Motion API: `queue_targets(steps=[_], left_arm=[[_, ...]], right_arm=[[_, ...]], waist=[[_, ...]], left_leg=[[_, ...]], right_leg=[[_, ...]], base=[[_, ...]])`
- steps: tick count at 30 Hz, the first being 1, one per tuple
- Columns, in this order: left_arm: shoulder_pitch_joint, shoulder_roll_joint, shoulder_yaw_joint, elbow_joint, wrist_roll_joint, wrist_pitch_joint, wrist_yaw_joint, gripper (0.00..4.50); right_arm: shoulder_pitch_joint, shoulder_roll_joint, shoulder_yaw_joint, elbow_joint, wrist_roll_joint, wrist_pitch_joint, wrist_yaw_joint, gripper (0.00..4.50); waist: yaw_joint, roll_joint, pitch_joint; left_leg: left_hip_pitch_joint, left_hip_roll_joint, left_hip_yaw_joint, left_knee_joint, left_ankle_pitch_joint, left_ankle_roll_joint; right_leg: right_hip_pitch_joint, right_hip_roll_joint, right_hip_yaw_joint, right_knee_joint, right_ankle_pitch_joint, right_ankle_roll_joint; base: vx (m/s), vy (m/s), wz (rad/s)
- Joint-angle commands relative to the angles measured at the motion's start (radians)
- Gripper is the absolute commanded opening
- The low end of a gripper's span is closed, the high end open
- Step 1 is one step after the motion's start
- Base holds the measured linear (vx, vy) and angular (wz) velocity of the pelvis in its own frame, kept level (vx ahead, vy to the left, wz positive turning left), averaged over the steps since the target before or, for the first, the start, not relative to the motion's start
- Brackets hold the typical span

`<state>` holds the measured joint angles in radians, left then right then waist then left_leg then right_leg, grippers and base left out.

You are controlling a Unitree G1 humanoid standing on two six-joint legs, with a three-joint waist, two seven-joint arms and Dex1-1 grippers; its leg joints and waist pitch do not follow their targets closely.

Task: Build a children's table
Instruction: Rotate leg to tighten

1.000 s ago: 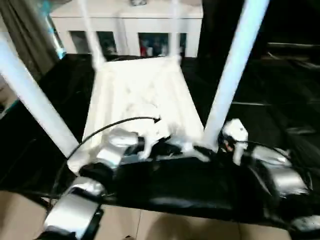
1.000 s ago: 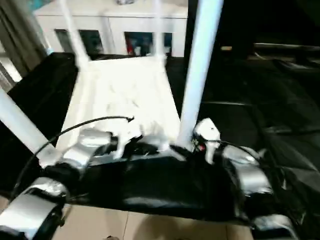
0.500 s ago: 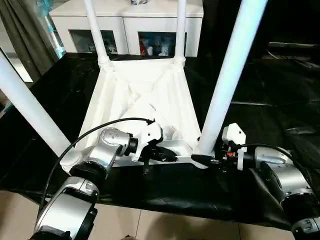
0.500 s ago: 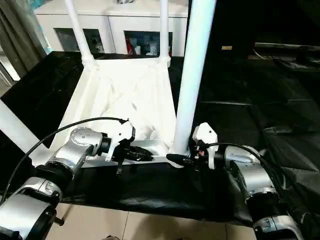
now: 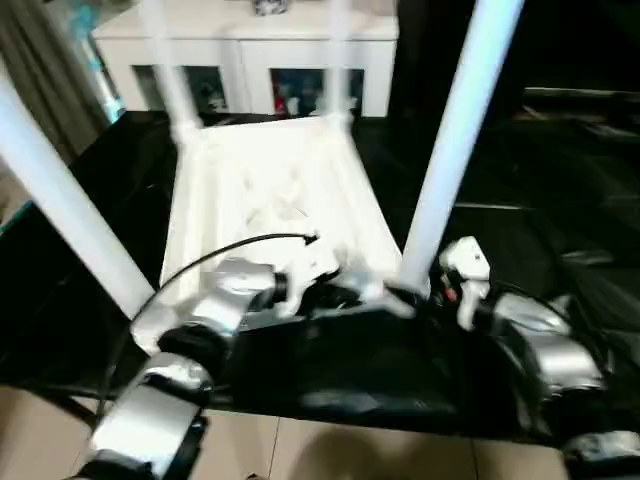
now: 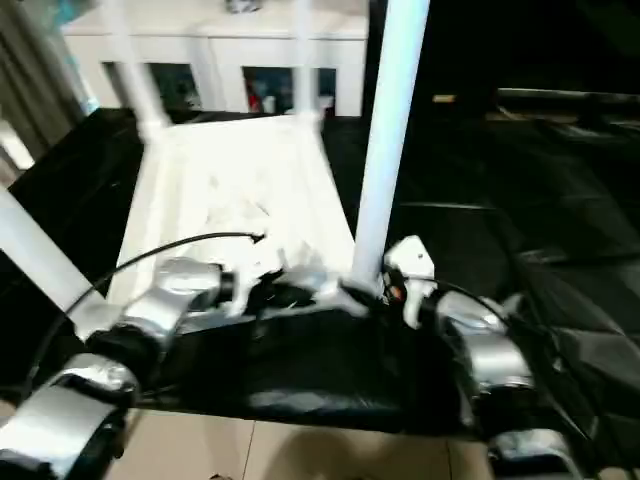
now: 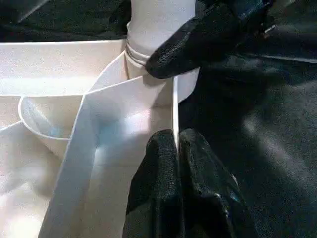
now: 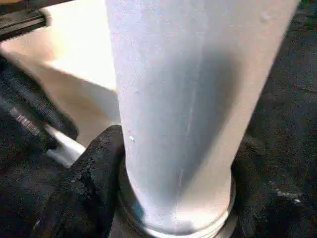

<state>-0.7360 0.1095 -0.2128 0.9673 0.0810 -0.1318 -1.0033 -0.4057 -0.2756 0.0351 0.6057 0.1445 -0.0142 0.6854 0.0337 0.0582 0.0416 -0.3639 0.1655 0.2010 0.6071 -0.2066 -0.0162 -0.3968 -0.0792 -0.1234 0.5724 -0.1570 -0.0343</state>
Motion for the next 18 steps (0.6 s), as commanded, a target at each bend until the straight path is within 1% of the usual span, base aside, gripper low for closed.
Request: queue_targets(steps=[1, 2, 3, 4, 5, 7, 8, 9, 10, 12, 14, 16, 17, 18], left_arm=[[-0.038, -0.079, 0.009, 0.005, -0.007, 0.003, 0.09, 0.0], [-0.049, -0.103, 0.003, 0.016, 0.003, 0.009, 0.134, 0.0], [-0.052, -0.113, 0.0, 0.019, 0.005, 0.012, 0.145, 0.0], [-0.052, -0.113, 0.0, 0.019, 0.005, 0.012, 0.145, 0.0], [-0.057, -0.132, -0.003, 0.025, 0.009, 0.014, 0.162, 0.0], [-0.061, -0.144, -0.005, 0.031, 0.011, 0.013, 0.17, 0.0], [-0.061, -0.147, -0.006, 0.033, 0.011, 0.012, 0.169, 0.0], [-0.06, -0.147, -0.009, 0.032, 0.011, 0.009, 0.163, 0.0], [-0.059, -0.147, -0.011, 0.031, 0.012, 0.007, 0.158, 0.0], [-0.056, -0.135, -0.007, 0.036, 0.017, -0.002, 0.151, 0.0], [-0.055, -0.131, -0.006, 0.035, 0.017, -0.003, 0.146, 0.0], [-0.049, -0.108, -0.005, 0.029, 0.011, -0.008, 0.112, 0.0], [-0.046, -0.099, -0.006, 0.026, 0.008, -0.01, 0.094, 0.0], [-0.043, -0.089, -0.006, 0.022, 0.004, -0.014, 0.074, 0.0]], right_arm=[[-0.015, 0.079, -0.013, 0.093, -0.033, 0.086, -0.208, 2.65], [-0.033, 0.117, -0.021, 0.118, -0.036, 0.101, -0.276, 2.65], [-0.042, 0.132, -0.02, 0.128, -0.038, 0.104, -0.294, 2.65], [-0.042, 0.132, -0.02, 0.128, -0.038, 0.104, -0.294, 2.65], [-0.054, 0.156, -0.006, 0.141, -0.049, 0.086, -0.302, 2.65], [-0.06, 0.173, 0.001, 0.147, -0.057, 0.073, -0.31, 2.65], [-0.06, 0.179, 0.002, 0.147, -0.06, 0.072, -0.315, 3.0], [-0.059, 0.179, 0.015, 0.139, -0.072, 0.058, -0.308, 3.21], [-0.058, 0.179, 0.024, 0.132, -0.082, 0.047, -0.303, 3.35], [-0.063, 0.166, 0.034, 0.122, -0.109, 0.005, -0.292, 3.44], [-0.065, 0.159, 0.039, 0.122, -0.116, -0.007, -0.289, 3.68], [-0.058, 0.121, 0.045, 0.093, -0.088, -0.024, -0.182, 3.68], [-0.054, 0.106, 0.047, 0.08, -0.077, -0.028, -0.135, 3.68], [-0.047, 0.085, 0.051, 0.06, -0.063, -0.029, -0.076, 3.68]], waist=[[-0.007, -0.02, -0.054], [-0.015, -0.02, -0.056], [-0.018, -0.019, -0.055], [-0.019, -0.019, -0.055], [-0.022, -0.019, -0.054], [-0.026, -0.019, -0.054], [-0.029, -0.019, -0.053], [-0.03, -0.02, -0.054], [-0.031, -0.019, -0.053], [-0.031, -0.019, -0.054], [-0.028, -0.019, -0.056], [-0.028, -0.019, -0.057], [-0.024, -0.021, -0.059], [-0.02, -0.02, -0.06]], left_leg=[[0.011, 0.067, -0.043, -0.074, -0.223, 0.073], [0.009, 0.066, -0.045, -0.074, -0.225, 0.058], [0.01, 0.066, -0.047, -0.076, -0.234, 0.057], [0.011, 0.065, -0.045, -0.075, -0.242, 0.061], [0.012, 0.064, -0.043, -0.073, -0.251, 0.067], [0.012, 0.064, -0.044, -0.074, -0.26, 0.073], [0.011, 0.066, -0.045, -0.076, -0.265, 0.074], [0.01, 0.067, -0.045, -0.076, -0.265, 0.076], [0.01, 0.067, -0.045, -0.077, -0.271, 0.077], [0.01, 0.068, -0.045, -0.077, -0.268, 0.077], [0.011, 0.069, -0.044, -0.077, -0.253, 0.081], [0.01, 0.069, -0.042, -0.076, -0.247, 0.087], [0.007, 0.068, -0.039, -0.072, -0.228, 0.107], [0.008, 0.07, -0.038, -0.072, -0.21, 0.118]], right_leg=[[0.04, -0.089, 0.052, -0.105, -0.502, -0.095], [0.043, -0.091, 0.051, -0.102, -0.495, -0.098], [0.045, -0.091, 0.05, -0.105, -0.493, -0.1], [0.043, -0.092, 0.051, -0.107, -0.494, -0.101], [0.042, -0.094, 0.053, -0.109, -0.495, -0.104], [0.042, -0.094, 0.054, -0.109, -0.495, -0.107], [0.043, -0.094, 0.054, -0.109, -0.489, -0.109], [0.045, -0.094, 0.054, -0.107, -0.483, -0.111], [0.044, -0.094, 0.055, -0.107, -0.481, -0.112], [0.046, -0.097, 0.057, -0.105, -0.472, -0.119], [0.045, -0.098, 0.06, -0.102, -0.443, -0.129], [0.046, -0.096, 0.06, -0.1, -0.422, -0.139], [0.052, -0.097, 0.062, -0.095, -0.387, -0.148], [0.05, -0.097, 0.064, -0.091, -0.358, -0.159]], base=[[0.0, 0.0, 0.0], [0.0, 0.0, 0.0], [0.0, 0.0, 0.0], [0.0, 0.0, 0.0], [0.0, 0.0, 0.0], [0.0, 0.0, 0.0], [0.0, 0.0, 0.0], [0.0, 0.0, 0.0], [0.0, 0.0, 0.0], [0.0, 0.0, 0.0], [0.0, 0.0, 0.0], [0.0, 0.0, 0.0], [0.0, 0.0, 0.0], [0.0, 0.0, 0.0]])
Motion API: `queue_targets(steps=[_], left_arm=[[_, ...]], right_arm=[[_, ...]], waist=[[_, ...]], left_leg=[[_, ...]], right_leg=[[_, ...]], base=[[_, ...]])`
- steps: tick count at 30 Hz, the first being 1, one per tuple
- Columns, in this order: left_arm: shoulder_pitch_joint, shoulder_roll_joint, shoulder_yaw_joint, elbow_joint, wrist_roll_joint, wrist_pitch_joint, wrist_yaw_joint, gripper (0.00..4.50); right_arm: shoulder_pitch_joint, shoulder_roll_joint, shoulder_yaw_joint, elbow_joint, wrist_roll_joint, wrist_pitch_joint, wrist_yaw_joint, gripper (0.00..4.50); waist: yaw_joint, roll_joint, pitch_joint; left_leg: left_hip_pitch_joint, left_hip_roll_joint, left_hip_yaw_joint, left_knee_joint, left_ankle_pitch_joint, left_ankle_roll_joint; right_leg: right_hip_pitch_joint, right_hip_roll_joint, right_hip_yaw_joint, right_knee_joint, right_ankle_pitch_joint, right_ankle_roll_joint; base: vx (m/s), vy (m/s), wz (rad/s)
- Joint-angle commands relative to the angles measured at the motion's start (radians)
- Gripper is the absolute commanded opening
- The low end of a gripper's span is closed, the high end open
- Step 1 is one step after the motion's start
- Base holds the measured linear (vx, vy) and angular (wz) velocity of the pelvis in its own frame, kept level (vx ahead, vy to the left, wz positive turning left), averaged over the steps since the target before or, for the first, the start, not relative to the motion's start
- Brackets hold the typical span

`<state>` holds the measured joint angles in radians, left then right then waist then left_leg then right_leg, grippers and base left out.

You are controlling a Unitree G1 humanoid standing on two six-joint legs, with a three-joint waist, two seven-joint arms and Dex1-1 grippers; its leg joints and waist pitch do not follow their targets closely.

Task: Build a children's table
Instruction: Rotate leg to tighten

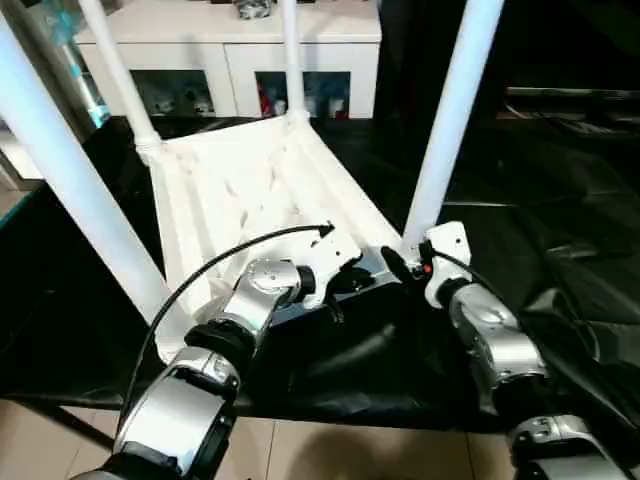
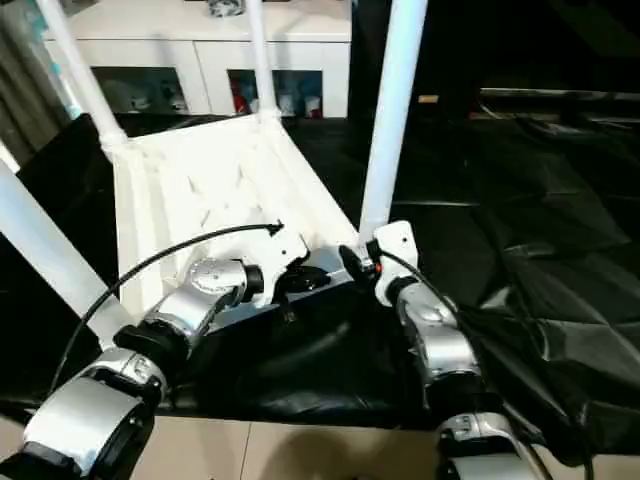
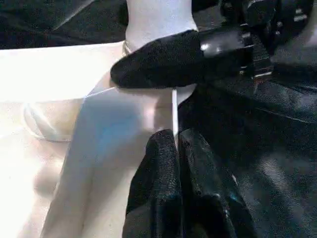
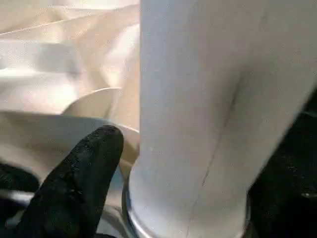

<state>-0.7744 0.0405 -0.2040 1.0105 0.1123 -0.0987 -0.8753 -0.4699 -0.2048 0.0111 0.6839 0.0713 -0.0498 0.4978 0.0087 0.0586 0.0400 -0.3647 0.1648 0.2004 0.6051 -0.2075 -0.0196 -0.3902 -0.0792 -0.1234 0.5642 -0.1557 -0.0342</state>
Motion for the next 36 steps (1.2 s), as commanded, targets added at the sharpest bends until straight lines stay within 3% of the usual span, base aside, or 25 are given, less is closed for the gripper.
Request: queue_targets(steps=[1, 5, 8, 12, 16, 21, 27, 31, 34, 36], left_arm=[[-0.001, -0.006, -0.016, -0.026, -0.033, -0.05, -0.089, 0.0], [0.01, 0.05, -0.025, -0.042, -0.047, -0.065, -0.213, 0.0], [0.013, 0.083, -0.029, -0.046, -0.05, -0.074, -0.272, 0.0], [0.02, 0.151, -0.026, -0.064, -0.076, -0.066, -0.44, 0.0], [0.02, 0.179, -0.029, -0.067, -0.089, -0.057, -0.498, 0.0], [0.015, 0.184, -0.023, -0.059, -0.093, -0.06, -0.513, 0.0], [0.014, 0.174, -0.02, -0.061, -0.096, -0.061, -0.518, 0.0], [0.016, 0.171, -0.023, -0.064, -0.101, -0.063, -0.512, 0.0], [0.013, 0.156, -0.012, -0.055, -0.098, -0.074, -0.46, 0.0], [-0.008, 0.126, -0.002, -0.02, -0.067, -0.083, -0.309, 0.0]], right_arm=[[0.026, -0.014, 0.079, -0.043, 0.027, 0.012, 0.184, 3.68], [0.063, -0.114, 0.087, -0.142, 0.094, 0.055, 0.41, 3.68], [0.079, -0.158, 0.089, -0.186, 0.122, 0.082, 0.489, 3.68], [0.103, -0.234, 0.097, -0.237, 0.151, 0.107, 0.615, 3.68], [0.109, -0.254, 0.1, -0.25, 0.159, 0.126, 0.662, 3.68], [0.114, -0.244, 0.107, -0.266, 0.17, 0.144, 0.674, 3.34], [0.124, -0.229, 0.115, -0.281, 0.174, 0.156, 0.679, 2.76], [0.135, -0.227, 0.117, -0.292, 0.176, 0.167, 0.681, 2.66], [0.148, -0.217, 0.114, -0.288, 0.168, 0.164, 0.648, 2.65], [0.147, -0.187, 0.105, -0.247, 0.128, 0.153, 0.543, 2.64]], waist=[[0.005, -0.024, -0.06], [0.032, -0.021, -0.071], [0.041, -0.024, -0.072], [0.056, -0.021, -0.062], [0.06, -0.02, -0.062], [0.064, -0.019, -0.065], [0.069, -0.02, -0.065], [0.072, -0.019, -0.065], [0.077, -0.019, -0.065], [0.074, -0.019, -0.062]], left_leg=[[0.003, 0.069, -0.038, -0.069, -0.194, 0.129], [-0.008, 0.078, -0.037, -0.059, -0.085, 0.201], [-0.007, 0.075, -0.033, -0.054, -0.065, 0.218], [0.0, 0.077, -0.032, -0.061, -0.137, 0.167], [0.005, 0.082, -0.035, -0.066, -0.155, 0.133], [0.002, 0.082, -0.034, -0.064, -0.131, 0.13], [0.001, 0.08, -0.034, -0.063, -0.121, 0.13], [0.002, 0.081, -0.034, -0.064, -0.125, 0.126], [0.003, 0.082, -0.034, -0.063, -0.121, 0.126], [0.005, 0.081, -0.034, -0.066, -0.143, 0.112]], right_leg=[[0.05, -0.097, 0.063, -0.079, -0.34, -0.163], [0.058, -0.094, 0.06, -0.047, -0.162, -0.192], [0.052, -0.094, 0.061, -0.045, -0.129, -0.203], [0.046, -0.093, 0.06, -0.062, -0.302, -0.165], [0.043, -0.093, 0.063, -0.062, -0.311, -0.167], [0.045, -0.096, 0.064, -0.053, -0.234, -0.19], [0.046, -0.096, 0.063, -0.054, -0.247, -0.18], [0.046, -0.096, 0.063, -0.055, -0.255, -0.175], [0.045, -0.096, 0.063, -0.055, -0.252, -0.174], [0.041, -0.095, 0.062, -0.062, -0.287, -0.167]], base=[[0.0, 0.0, 0.0], [0.0, 0.0, 0.0], [0.0, 0.0, 0.0], [0.0, 0.0, 0.0], [0.0, 0.0, 0.0], [0.0, 0.0, 0.0], [0.0, 0.0, 0.0], [0.0, 0.0, 0.0], [0.0, 0.0, 0.0], [0.0, 0.0, 0.0]])
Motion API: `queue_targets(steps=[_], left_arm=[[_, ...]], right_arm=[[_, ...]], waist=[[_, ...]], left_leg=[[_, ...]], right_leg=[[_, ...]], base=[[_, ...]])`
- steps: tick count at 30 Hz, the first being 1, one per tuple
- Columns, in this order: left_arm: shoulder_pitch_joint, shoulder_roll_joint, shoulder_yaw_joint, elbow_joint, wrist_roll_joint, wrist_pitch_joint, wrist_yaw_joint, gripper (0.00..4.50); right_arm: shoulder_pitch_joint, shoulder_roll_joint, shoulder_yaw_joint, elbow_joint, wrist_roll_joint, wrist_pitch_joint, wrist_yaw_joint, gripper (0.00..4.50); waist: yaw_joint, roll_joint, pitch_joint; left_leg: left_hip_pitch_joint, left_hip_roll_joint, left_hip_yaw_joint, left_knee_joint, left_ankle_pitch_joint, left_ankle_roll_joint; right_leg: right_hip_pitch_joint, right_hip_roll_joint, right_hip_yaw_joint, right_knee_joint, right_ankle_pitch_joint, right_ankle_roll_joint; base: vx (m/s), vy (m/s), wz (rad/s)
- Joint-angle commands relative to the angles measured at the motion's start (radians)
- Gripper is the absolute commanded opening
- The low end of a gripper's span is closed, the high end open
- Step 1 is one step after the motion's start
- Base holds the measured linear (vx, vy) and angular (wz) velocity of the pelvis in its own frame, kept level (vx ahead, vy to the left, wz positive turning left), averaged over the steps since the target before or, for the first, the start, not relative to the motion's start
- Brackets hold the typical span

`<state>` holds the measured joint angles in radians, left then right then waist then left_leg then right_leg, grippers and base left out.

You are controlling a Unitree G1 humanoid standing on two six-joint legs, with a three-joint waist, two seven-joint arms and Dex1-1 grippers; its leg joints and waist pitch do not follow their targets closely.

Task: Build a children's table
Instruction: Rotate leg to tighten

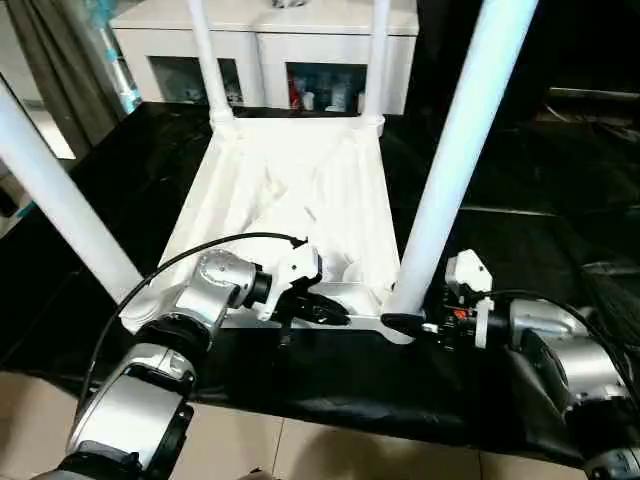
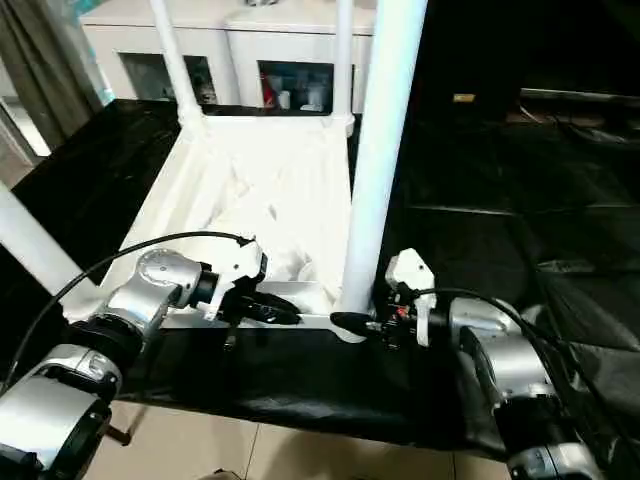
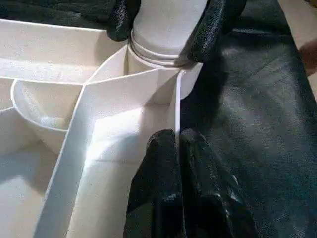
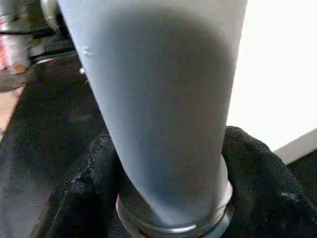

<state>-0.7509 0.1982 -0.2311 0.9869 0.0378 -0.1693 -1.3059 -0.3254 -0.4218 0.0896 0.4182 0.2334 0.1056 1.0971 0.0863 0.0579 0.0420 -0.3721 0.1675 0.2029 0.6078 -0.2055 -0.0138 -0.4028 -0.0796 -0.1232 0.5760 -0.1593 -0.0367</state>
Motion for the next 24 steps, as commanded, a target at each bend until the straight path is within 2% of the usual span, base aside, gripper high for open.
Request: queue_targets(steps=[1, 3, 6, 7, 8, 11, 16, 17, 19, 20, 21, 22, 23, 24], left_arm=[[-0.037, -0.04, 0.028, 0.013, 0.013, -0.01, 0.158, 0.0], [-0.044, -0.053, 0.033, 0.023, 0.019, -0.008, 0.205, 0.0], [-0.059, -0.097, 0.04, 0.039, 0.024, 0.006, 0.29, 0.0], [-0.065, -0.115, 0.04, 0.045, 0.029, 0.014, 0.328, 0.0], [-0.071, -0.132, 0.039, 0.051, 0.033, 0.02, 0.361, 0.0], [-0.084, -0.18, 0.032, 0.067, 0.041, 0.033, 0.436, 0.0], [-0.083, -0.233, 0.02, 0.071, 0.056, 0.022, 0.478, 0.0], [-0.083, -0.234, 0.02, 0.071, 0.056, 0.021, 0.475, 0.0], [-0.082, -0.224, 0.018, 0.07, 0.052, 0.018, 0.468, 0.0], [-0.082, -0.219, 0.018, 0.07, 0.052, 0.017, 0.463, 0.0], [-0.081, -0.216, 0.018, 0.07, 0.052, 0.016, 0.457, 0.0], [-0.079, -0.207, 0.017, 0.068, 0.051, 0.013, 0.439, 0.0], [-0.078, -0.203, 0.018, 0.067, 0.052, 0.011, 0.431, 0.0], [-0.072, -0.187, 0.016, 0.061, 0.052, 0.006, 0.396, 0.0]], right_arm=[[-0.002, 0.04, 0.024, 0.035, -0.05, -0.009, -0.096, 2.64], [-0.011, 0.059, 0.017, 0.065, -0.073, -0.018, -0.165, 2.64], [-0.05, 0.136, -0.038, 0.155, -0.097, 0.0, -0.398, 2.64], [-0.061, 0.163, -0.055, 0.177, -0.098, 0.017, -0.466, 2.64], [-0.068, 0.184, -0.061, 0.192, -0.104, 0.024, -0.512, 2.64], [-0.1, 0.249, -0.08, 0.231, -0.106, 0.051, -0.631, 2.64], [-0.134, 0.319, -0.039, 0.266, -0.141, 0.014, -0.656, 2.64], [-0.135, 0.323, -0.035, 0.263, -0.141, 0.007, -0.65, 3.2], [-0.136, 0.321, -0.038, 0.252, -0.125, -0.007, -0.631, 3.34], [-0.137, 0.316, -0.039, 0.252, -0.126, -0.015, -0.628, 3.4], [-0.137, 0.311, -0.039, 0.252, -0.129, -0.021, -0.626, 3.53], [-0.136, 0.298, -0.038, 0.246, -0.129, -0.036, -0.602, 3.53], [-0.136, 0.292, -0.038, 0.244, -0.13, -0.045, -0.59, 3.77], [-0.13, 0.265, -0.036, 0.224, -0.116, -0.054, -0.525, 3.81]], waist=[[-0.005, -0.019, -0.062], [-0.008, -0.021, -0.058], [-0.031, -0.021, -0.054], [-0.043, -0.024, -0.056], [-0.048, -0.021, -0.054], [-0.059, -0.02, -0.057], [-0.064, -0.019, -0.061], [-0.063, -0.02, -0.062], [-0.063, -0.025, -0.061], [-0.063, -0.021, -0.06], [-0.063, -0.024, -0.06], [-0.062, -0.022, -0.06], [-0.063, -0.021, -0.061], [-0.063, -0.022, -0.06]], left_leg=[[0.013, 0.077, -0.036, -0.069, -0.159, 0.099], [0.019, 0.072, -0.037, -0.071, -0.191, 0.077], [0.022, 0.065, -0.043, -0.075, -0.224, 0.044], [0.014, 0.061, -0.045, -0.074, -0.218, 0.048], [0.019, 0.064, -0.044, -0.074, -0.222, 0.053], [0.014, 0.065, -0.046, -0.074, -0.215, 0.06], [0.01, 0.063, -0.042, -0.07, -0.187, 0.085], [0.008, 0.063, -0.042, -0.07, -0.176, 0.094], [0.009, 0.063, -0.04, -0.07, -0.175, 0.103], [0.01, 0.063, -0.04, -0.07, -0.183, 0.102], [0.01, 0.064, -0.041, -0.07, -0.185, 0.1], [0.012, 0.065, -0.041, -0.071, -0.187, 0.099], [0.01, 0.066, -0.042, -0.071, -0.186, 0.1], [0.01, 0.067, -0.042, -0.072, -0.19, 0.104]], right_leg=[[0.053, -0.095, 0.061, -0.078, -0.31, -0.159], [0.054, -0.096, 0.059, -0.089, -0.388, -0.139], [0.05, -0.097, 0.054, -0.104, -0.493, -0.103], [0.057, -0.095, 0.053, -0.104, -0.497, -0.088], [0.05, -0.095, 0.055, -0.108, -0.489, -0.094], [0.054, -0.093, 0.056, -0.101, -0.448, -0.111], [0.058, -0.096, 0.06, -0.092, -0.367, -0.137], [0.06, -0.095, 0.06, -0.09, -0.351, -0.141], [0.06, -0.095, 0.06, -0.089, -0.354, -0.146], [0.058, -0.095, 0.06, -0.092, -0.376, -0.142], [0.058, -0.095, 0.06, -0.092, -0.381, -0.14], [0.058, -0.095, 0.06, -0.092, -0.384, -0.14], [0.058, -0.094, 0.061, -0.09, -0.368, -0.142], [0.058, -0.094, 0.061, -0.088, -0.358, -0.146]], base=[[0.0, 0.0, 0.0], [0.0, 0.0, 0.0], [0.0, 0.0, 0.0], [0.0, 0.0, 0.0], [0.0, 0.0, 0.0], [0.0, 0.0, 0.0], [0.0, 0.0, 0.0], [0.0, 0.0, 0.0], [0.0, 0.0, 0.0], [0.0, 0.0, 0.0], [0.0, 0.0, 0.0], [0.0, 0.0, 0.0], [0.0, 0.0, 0.0], [0.0, 0.0, 0.0]])
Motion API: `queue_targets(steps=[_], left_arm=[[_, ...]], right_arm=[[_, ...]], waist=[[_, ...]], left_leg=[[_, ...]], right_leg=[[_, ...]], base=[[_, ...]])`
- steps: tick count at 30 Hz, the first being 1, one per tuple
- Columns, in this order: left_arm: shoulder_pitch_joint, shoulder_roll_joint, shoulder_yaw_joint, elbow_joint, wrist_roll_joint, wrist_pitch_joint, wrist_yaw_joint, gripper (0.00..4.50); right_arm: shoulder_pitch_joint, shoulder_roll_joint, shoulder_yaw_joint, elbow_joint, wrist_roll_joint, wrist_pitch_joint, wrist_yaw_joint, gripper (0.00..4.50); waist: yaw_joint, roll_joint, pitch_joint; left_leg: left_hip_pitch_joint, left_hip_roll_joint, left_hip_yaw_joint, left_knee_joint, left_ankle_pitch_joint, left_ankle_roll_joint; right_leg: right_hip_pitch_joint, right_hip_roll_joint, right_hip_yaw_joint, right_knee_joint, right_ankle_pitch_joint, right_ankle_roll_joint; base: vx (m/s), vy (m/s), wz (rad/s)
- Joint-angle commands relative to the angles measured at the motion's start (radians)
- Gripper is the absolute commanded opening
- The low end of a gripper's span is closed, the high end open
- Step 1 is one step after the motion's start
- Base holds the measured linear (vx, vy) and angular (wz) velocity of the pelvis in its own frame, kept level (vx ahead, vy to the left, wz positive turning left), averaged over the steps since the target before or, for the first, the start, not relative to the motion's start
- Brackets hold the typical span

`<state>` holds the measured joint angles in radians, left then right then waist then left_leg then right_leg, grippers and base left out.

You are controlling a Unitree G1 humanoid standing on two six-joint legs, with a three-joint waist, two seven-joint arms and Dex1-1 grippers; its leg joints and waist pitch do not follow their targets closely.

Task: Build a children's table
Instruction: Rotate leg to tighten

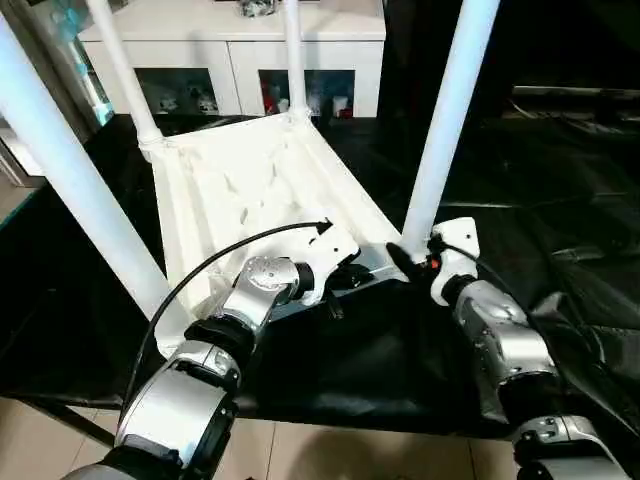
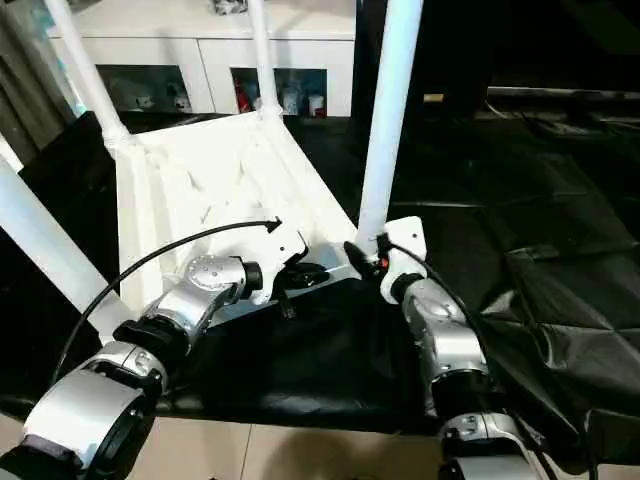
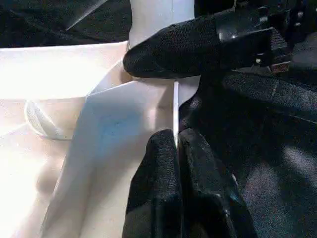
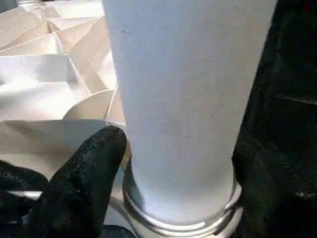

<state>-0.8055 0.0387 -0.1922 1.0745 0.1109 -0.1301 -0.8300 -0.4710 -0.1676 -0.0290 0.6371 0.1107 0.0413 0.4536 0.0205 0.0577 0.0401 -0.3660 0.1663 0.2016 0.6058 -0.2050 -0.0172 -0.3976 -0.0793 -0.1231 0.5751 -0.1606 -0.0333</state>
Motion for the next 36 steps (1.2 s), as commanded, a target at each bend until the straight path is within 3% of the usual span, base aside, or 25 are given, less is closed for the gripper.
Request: queue_targets(steps=[1, 3, 8, 12, 14, 17, 22, 31, 34, 36], left_arm=[[-0.014, -0.017, -0.024, -0.031, -0.02, -0.037, -0.103, 0.0], [-0.008, 0.009, -0.026, -0.037, -0.02, -0.039, -0.153, 0.0], [0.006, 0.069, -0.046, -0.058, -0.028, -0.041, -0.303, 0.0], [0.019, 0.142, -0.066, -0.084, -0.038, -0.046, -0.48, 0.0], [0.024, 0.163, -0.069, -0.096, -0.044, -0.046, -0.542, 0.0], [0.024, 0.184, -0.068, -0.106, -0.053, -0.039, -0.587, 0.0], [0.019, 0.189, -0.07, -0.102, -0.055, -0.043, -0.59, 0.0], [0.023, 0.173, -0.059, -0.108, -0.055, -0.047, -0.572, 0.0], [0.013, 0.15, -0.043, -0.085, -0.047, -0.059, -0.477, 0.0], [0.002, 0.131, -0.031, -0.066, -0.04, -0.055, -0.397, 0.0]], right_arm=[[0.02, -0.007, 0.083, -0.008, 0.017, 0.005, 0.164, 3.81], [0.039, -0.054, 0.096, -0.055, 0.048, 0.019, 0.284, 3.81], [0.087, -0.159, 0.136, -0.155, 0.089, 0.051, 0.505, 3.81], [0.112, -0.252, 0.145, -0.213, 0.119, 0.087, 0.655, 3.81], [0.117, -0.277, 0.149, -0.22, 0.123, 0.089, 0.696, 3.81], [0.115, -0.295, 0.147, -0.225, 0.125, 0.098, 0.728, 3.81], [0.109, -0.285, 0.153, -0.231, 0.131, 0.108, 0.731, 3.46], [0.132, -0.27, 0.167, -0.254, 0.134, 0.119, 0.74, 2.7], [0.139, -0.254, 0.154, -0.233, 0.115, 0.104, 0.667, 2.63], [0.134, -0.233, 0.141, -0.2, 0.095, 0.094, 0.595, 2.61]], waist=[[0.003, -0.022, -0.06], [0.011, -0.021, -0.062], [0.029, -0.023, -0.066], [0.043, -0.025, -0.062], [0.047, -0.022, -0.06], [0.055, -0.019, -0.061], [0.067, -0.023, -0.063], [0.069, -0.021, -0.063], [0.069, -0.021, -0.063], [0.065, -0.022, -0.059]], left_leg=[[0.004, 0.067, -0.04, -0.069, -0.189, 0.111], [-0.001, 0.069, -0.037, -0.066, -0.159, 0.141], [-0.003, 0.072, -0.033, -0.059, -0.108, 0.179], [0.001, 0.075, -0.034, -0.063, -0.135, 0.165], [0.005, 0.079, -0.035, -0.067, -0.153, 0.143], [0.01, 0.084, -0.036, -0.07, -0.159, 0.12], [0.007, 0.08, -0.035, -0.068, -0.136, 0.111], [0.006, 0.079, -0.035, -0.067, -0.133, 0.112], [0.008, 0.079, -0.035, -0.068, -0.14, 0.107], [0.011, 0.077, -0.036, -0.07, -0.174, 0.085]], right_leg=[[0.055, -0.095, 0.061, -0.087, -0.349, -0.151], [0.061, -0.092, 0.062, -0.078, -0.285, -0.162], [0.059, -0.091, 0.061, -0.066, -0.202, -0.184], [0.057, -0.093, 0.061, -0.072, -0.279, -0.167], [0.053, -0.094, 0.061, -0.075, -0.307, -0.165], [0.05, -0.095, 0.064, -0.071, -0.286, -0.179], [0.054, -0.099, 0.065, -0.066, -0.253, -0.181], [0.054, -0.097, 0.063, -0.07, -0.261, -0.174], [0.053, -0.097, 0.062, -0.071, -0.278, -0.166], [0.05, -0.096, 0.061, -0.08, -0.341, -0.156]], base=[[0.0, 0.0, 0.0], [0.0, 0.0, 0.0], [0.0, 0.0, 0.0], [0.0, 0.0, 0.0], [0.0, 0.0, 0.0], [0.0, 0.0, 0.0], [0.0, 0.0, 0.0], [0.0, 0.0, 0.0], [0.0, 0.0, 0.0], [0.0, 0.0, 0.0]])
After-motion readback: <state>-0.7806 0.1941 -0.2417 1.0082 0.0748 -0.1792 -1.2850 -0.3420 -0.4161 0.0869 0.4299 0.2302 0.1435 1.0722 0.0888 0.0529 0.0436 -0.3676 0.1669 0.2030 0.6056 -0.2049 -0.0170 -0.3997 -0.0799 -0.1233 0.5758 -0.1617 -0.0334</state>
